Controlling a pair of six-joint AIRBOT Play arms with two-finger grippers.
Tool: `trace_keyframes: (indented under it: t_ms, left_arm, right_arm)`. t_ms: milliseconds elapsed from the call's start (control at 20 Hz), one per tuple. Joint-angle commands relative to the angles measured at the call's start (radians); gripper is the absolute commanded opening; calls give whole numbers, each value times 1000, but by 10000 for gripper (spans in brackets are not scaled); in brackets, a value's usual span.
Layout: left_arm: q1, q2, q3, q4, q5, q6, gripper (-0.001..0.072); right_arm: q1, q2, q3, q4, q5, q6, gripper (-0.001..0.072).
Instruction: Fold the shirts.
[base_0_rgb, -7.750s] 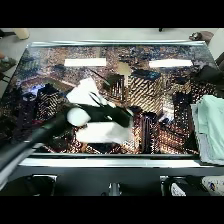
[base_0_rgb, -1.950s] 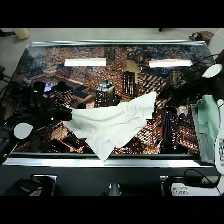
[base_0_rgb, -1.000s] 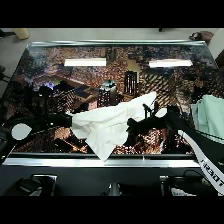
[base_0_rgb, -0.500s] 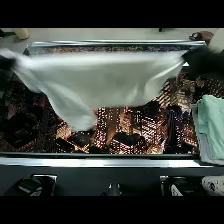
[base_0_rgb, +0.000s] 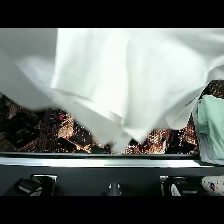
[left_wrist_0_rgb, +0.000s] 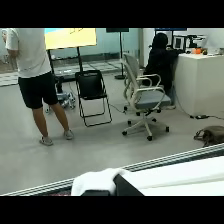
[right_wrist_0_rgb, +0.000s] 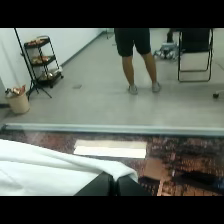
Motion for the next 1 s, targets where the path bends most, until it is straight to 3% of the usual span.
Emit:
trace_keyframes:
  t_ms: [0,150,400,600,650,700,750,800,850,950]
  left_arm:
    - [2,-116,-39,60,-1,-2,23]
    - [12,-297,-163,74,0,-3,23]
    - [31,-690,-220,69,5,-69,24]
    - [31,-896,-220,-119,-24,-122,27]
    - [31,-925,-220,-195,-48,-134,62]
    - [33,-945,-218,-254,-75,-132,181]
    - [39,-950,-209,-278,-120,-131,377]
    - [54,-946,-194,-278,-172,-123,537]
    - [82,-934,-172,-278,-242,-85,561]
    - [177,-870,-177,-280,-377,-26,560]
  right_arm:
    - [-1,-130,5,-174,171,15,20]
    - [-1,-367,-12,-195,290,15,20]
    - [-1,-793,-28,-117,77,82,21]
    - [2,-1004,-28,66,35,196,21]
    - [8,-1039,-28,129,34,195,21]
    - [12,-1056,-28,170,23,195,22]
    - [16,-1059,-27,181,-1,195,83]
    - [9,-1050,-15,183,16,185,307]
    - [-10,-1038,5,183,63,148,451]
    - [-83,-1001,18,167,219,39,468]
